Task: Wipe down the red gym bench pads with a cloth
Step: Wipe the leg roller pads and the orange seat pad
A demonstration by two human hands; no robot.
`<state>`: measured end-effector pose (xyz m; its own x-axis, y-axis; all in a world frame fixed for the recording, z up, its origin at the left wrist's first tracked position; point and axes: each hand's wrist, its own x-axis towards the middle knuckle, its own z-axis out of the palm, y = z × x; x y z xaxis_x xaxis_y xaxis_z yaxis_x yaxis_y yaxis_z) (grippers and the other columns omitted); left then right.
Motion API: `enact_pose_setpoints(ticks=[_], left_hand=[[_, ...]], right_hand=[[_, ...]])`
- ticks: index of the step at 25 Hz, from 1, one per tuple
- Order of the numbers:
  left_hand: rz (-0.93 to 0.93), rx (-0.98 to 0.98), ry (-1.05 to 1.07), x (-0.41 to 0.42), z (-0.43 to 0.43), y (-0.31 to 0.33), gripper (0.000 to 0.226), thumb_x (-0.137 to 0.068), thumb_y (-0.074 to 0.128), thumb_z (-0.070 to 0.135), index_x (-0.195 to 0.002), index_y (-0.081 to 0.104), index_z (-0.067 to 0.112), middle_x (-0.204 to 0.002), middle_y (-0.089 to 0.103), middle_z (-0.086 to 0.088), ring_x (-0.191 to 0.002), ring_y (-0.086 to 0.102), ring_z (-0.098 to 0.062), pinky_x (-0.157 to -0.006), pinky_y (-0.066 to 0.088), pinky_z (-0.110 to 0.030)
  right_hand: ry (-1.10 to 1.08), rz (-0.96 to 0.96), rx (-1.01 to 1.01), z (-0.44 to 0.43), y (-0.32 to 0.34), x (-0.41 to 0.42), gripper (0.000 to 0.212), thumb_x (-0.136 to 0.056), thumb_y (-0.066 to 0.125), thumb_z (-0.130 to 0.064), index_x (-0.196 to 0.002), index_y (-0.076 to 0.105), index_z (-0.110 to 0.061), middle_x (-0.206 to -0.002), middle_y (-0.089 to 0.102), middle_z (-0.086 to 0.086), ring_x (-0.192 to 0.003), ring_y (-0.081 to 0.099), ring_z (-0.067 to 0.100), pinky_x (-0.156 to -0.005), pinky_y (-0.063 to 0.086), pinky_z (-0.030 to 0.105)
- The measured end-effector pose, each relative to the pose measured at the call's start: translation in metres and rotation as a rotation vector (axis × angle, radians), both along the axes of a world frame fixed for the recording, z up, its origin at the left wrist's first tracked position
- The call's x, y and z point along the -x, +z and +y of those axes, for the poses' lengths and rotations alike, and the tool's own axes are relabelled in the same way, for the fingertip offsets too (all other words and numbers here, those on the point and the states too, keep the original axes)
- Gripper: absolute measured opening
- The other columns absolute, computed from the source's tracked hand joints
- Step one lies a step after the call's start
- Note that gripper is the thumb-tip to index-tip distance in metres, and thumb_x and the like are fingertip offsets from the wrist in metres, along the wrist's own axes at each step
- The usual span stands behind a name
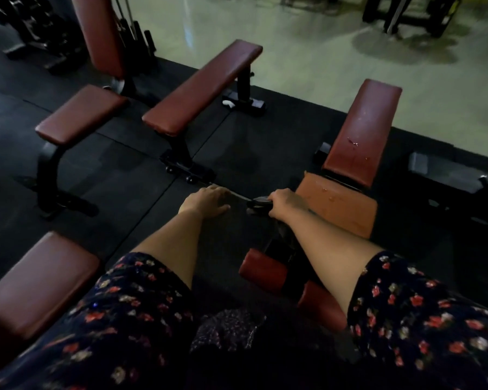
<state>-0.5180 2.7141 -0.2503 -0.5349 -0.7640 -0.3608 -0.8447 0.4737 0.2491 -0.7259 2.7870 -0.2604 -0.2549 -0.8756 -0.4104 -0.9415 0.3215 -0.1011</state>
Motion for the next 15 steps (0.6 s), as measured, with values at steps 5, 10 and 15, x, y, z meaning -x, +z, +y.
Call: enact_pose_setpoints(ticks=[5, 10, 15], left_hand=[[-0.048, -0.013, -0.011, -0.049, -0.068, 0.0, 0.054, -0.093, 0.057, 0.046, -0.143, 0.041, 0.036, -0.146, 0.042, 0.002, -0.13, 0.046, -0.024, -0.1, 0.045, -0.046], [-0.015, 0.041, 0.019, -0.119, -0.167, 0.017, 0.051, -0.093, 0.058, 0.045, -0.141, 0.044, 0.036, -0.141, 0.046, 0.003, -0.127, 0.047, -0.023, -0.097, 0.045, -0.044], [0.055, 0.086, 0.027, -0.136, -0.24, 0.026, 0.05, -0.093, 0.059, 0.041, -0.14, 0.046, 0.032, -0.138, 0.047, 0.001, -0.125, 0.048, -0.024, -0.094, 0.047, -0.044]], right_hand=[[-0.05, -0.073, 0.009, -0.073, 0.006, -0.054, 0.032, -0.084, 0.065, -0.027, -0.115, 0.063, -0.027, -0.108, 0.063, 0.002, -0.098, 0.062, 0.025, -0.075, 0.051, 0.031], [-0.186, -0.133, 0.025, -0.16, 0.013, -0.118, 0.034, -0.082, 0.069, -0.027, -0.115, 0.063, -0.026, -0.108, 0.062, 0.003, -0.098, 0.061, 0.025, -0.073, 0.051, 0.032], [-0.241, -0.171, 0.08, -0.219, 0.023, -0.142, 0.034, -0.084, 0.066, -0.031, -0.117, 0.063, -0.026, -0.114, 0.061, 0.004, -0.103, 0.061, 0.026, -0.078, 0.052, 0.034]])
